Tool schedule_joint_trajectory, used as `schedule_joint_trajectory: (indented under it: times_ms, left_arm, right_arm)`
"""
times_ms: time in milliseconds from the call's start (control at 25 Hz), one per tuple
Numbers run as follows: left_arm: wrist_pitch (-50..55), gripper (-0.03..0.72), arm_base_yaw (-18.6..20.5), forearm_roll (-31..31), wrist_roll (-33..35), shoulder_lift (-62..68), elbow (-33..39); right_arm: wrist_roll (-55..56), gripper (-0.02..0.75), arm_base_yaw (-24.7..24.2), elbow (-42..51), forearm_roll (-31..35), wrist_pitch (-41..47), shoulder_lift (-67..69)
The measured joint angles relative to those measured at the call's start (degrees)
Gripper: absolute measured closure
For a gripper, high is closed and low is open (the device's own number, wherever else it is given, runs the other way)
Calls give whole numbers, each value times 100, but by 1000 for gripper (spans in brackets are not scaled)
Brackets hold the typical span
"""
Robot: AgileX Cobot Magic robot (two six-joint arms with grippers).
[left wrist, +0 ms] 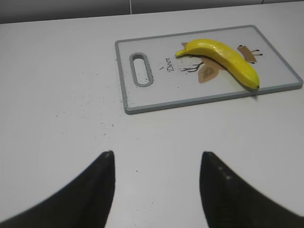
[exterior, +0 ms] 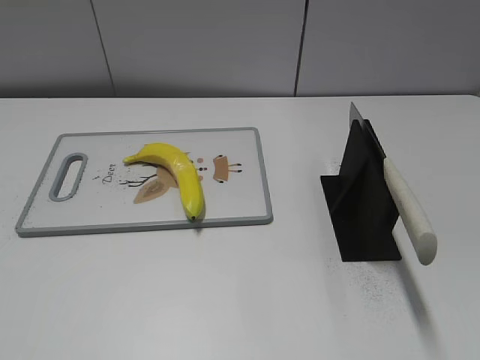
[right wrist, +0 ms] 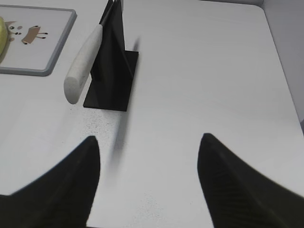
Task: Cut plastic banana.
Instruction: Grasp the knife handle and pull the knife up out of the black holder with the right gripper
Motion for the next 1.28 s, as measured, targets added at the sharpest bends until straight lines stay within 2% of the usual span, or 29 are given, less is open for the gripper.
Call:
schedule_joint_trajectory:
  times_ms: [1280]
  left_arm:
    - [0, 136, 0, -5, 0, 0, 0]
  right_arm:
    - [0, 220, 0, 0, 0, -7, 0]
